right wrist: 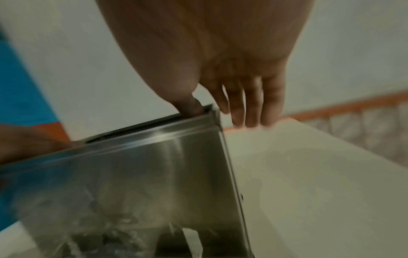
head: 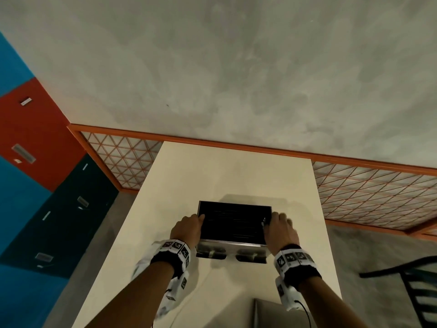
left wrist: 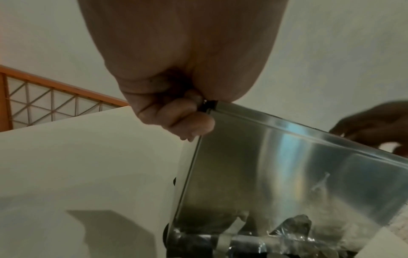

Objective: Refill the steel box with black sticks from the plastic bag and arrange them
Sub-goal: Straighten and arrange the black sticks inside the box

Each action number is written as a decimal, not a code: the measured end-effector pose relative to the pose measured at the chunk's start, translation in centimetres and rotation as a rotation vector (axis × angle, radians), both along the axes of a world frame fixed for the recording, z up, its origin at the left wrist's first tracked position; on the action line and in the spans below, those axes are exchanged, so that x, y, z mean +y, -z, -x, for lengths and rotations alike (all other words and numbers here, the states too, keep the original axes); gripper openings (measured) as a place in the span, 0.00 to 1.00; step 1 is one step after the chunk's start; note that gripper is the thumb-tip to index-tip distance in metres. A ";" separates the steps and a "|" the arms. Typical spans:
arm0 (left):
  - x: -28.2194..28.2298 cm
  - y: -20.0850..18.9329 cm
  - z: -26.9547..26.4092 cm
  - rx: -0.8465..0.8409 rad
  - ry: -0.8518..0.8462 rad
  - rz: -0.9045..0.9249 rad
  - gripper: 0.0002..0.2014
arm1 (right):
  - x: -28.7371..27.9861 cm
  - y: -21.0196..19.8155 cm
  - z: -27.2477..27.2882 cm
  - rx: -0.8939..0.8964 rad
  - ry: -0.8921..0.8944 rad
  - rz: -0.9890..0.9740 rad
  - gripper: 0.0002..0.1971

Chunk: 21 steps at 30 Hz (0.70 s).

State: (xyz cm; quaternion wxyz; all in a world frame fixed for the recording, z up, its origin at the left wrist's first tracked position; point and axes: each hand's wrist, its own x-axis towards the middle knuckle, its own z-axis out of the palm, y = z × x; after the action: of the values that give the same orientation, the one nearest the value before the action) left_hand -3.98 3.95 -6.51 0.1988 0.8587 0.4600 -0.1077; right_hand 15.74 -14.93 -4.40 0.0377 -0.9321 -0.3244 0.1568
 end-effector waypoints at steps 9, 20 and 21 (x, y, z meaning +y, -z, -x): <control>-0.3 -0.4 -0.5 0.077 -0.057 0.011 0.27 | 5.9 0.8 8.7 0.258 -0.604 -0.108 0.19; -0.2 0.0 -0.4 0.043 -0.102 0.043 0.27 | 7.1 1.6 7.0 0.021 -0.615 -0.233 0.28; -0.2 -0.1 -0.5 0.043 -0.105 0.044 0.26 | 7.2 1.6 6.6 0.029 -0.596 -0.192 0.28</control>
State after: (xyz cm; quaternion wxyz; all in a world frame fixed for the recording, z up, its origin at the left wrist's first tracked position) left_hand -3.50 3.75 -6.37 0.2133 0.8261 0.5062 -0.1257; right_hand 9.18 -7.74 -6.03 0.0824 -0.7858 -0.5961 0.1430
